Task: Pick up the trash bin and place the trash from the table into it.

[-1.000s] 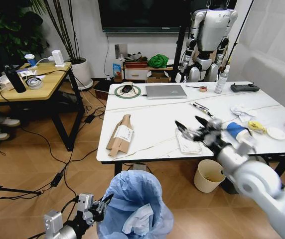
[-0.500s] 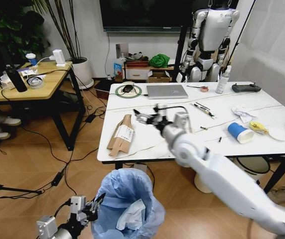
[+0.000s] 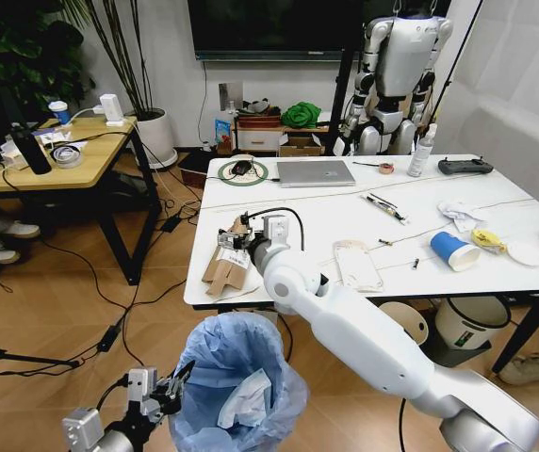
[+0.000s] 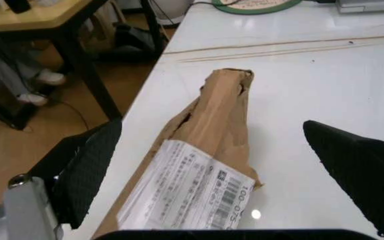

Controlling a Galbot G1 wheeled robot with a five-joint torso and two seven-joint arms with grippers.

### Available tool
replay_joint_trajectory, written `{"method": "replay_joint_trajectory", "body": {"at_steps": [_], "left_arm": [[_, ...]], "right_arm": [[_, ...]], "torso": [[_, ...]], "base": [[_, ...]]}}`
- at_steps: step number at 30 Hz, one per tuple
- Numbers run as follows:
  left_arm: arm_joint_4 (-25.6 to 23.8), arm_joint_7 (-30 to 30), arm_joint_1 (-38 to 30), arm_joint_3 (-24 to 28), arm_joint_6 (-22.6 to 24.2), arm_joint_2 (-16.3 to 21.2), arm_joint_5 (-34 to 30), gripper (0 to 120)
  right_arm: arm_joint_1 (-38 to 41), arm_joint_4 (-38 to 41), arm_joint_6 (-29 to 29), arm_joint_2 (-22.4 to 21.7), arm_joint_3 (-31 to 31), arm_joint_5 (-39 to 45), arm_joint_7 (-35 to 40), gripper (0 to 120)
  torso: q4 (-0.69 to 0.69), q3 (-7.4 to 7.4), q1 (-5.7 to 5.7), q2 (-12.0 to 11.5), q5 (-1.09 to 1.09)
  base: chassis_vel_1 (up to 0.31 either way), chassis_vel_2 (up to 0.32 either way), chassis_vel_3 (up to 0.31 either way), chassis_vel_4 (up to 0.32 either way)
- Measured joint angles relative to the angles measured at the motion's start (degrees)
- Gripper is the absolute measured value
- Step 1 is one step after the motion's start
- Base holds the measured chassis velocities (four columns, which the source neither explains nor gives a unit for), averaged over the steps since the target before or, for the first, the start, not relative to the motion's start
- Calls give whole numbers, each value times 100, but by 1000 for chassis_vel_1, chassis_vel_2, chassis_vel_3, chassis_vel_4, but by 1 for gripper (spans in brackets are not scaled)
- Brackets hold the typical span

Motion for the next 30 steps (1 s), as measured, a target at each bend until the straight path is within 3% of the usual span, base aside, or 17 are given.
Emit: {"method": "replay_joint_trajectory", "body": {"at_steps": [6, 9, 30], "left_arm": [[3, 0, -2, -10, -6, 3, -4, 0], [13, 0, -21, -6, -11, 1, -8, 0], [26, 0, -43, 19, -27, -56, -11, 0]], "right_arm": [[191, -625, -25, 321, 74, -51, -14, 100], [376, -1091, -17, 684, 51, -145, -15, 100], [626, -2117, -107, 1162, 105, -433, 49, 100]], "torso": [[0, 0, 0, 0, 0], [1, 0, 0, 0, 0], [0, 0, -1, 1, 0]], "base": [[0, 0, 0, 0], [0, 0, 0, 0], [0, 0, 0, 0]]}}
